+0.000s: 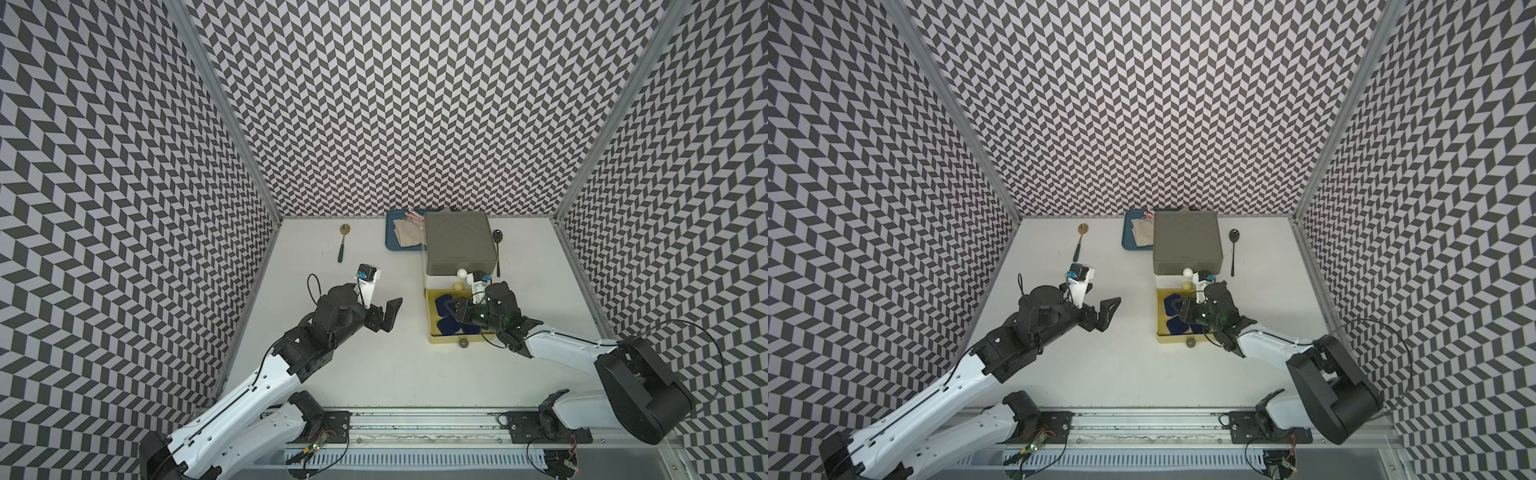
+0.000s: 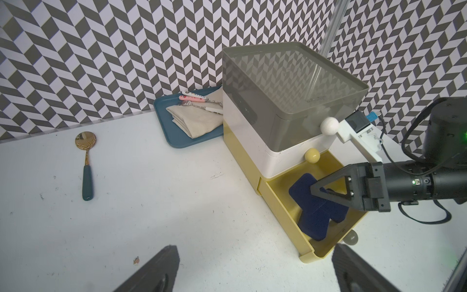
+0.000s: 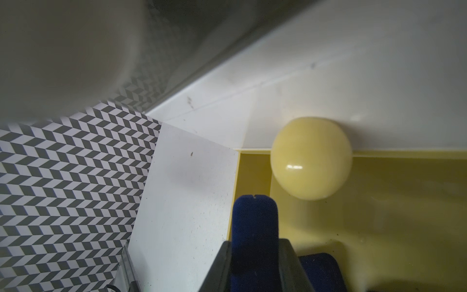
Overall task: Place the brooch boxes into the drawer by color
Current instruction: Place the brooch box in the drawer.
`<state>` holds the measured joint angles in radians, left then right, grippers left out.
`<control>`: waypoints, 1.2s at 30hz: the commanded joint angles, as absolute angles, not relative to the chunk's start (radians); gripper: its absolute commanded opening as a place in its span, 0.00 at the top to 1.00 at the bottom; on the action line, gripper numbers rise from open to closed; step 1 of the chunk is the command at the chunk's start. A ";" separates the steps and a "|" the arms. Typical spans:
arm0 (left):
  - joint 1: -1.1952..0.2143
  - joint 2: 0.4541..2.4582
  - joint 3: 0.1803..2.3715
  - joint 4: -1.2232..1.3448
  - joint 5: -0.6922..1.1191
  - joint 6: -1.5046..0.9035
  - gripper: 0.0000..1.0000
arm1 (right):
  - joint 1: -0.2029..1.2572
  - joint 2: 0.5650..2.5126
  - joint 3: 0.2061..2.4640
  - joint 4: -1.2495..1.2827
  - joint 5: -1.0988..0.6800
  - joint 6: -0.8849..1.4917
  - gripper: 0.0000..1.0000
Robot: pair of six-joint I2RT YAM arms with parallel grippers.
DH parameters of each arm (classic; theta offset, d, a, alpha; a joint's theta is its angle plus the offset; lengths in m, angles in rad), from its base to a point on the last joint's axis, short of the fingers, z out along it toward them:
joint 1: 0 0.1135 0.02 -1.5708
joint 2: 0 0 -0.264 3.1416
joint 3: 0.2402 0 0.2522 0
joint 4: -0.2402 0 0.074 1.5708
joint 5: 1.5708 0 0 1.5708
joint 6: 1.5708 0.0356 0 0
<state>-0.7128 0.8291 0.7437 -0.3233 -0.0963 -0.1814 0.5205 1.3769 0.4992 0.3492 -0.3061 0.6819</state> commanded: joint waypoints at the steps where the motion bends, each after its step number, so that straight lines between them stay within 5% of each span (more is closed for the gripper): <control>1: -0.704 0.820 0.735 -0.327 -0.083 -0.190 0.00 | 0.525 1.371 0.475 0.425 -0.277 0.692 0.84; 23: -0.698 0.836 0.728 -0.310 -0.067 -0.198 0.00 | 0.380 1.118 0.337 0.312 -0.263 0.690 0.84; 36: -0.687 0.851 0.733 -0.299 -0.071 -0.199 0.00 | 0.327 1.181 0.363 0.345 -0.289 0.673 0.84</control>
<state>-0.6930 0.8505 0.7380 -0.3222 -0.0750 -0.1928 0.3305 1.1622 0.3351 0.2932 -0.2852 0.6895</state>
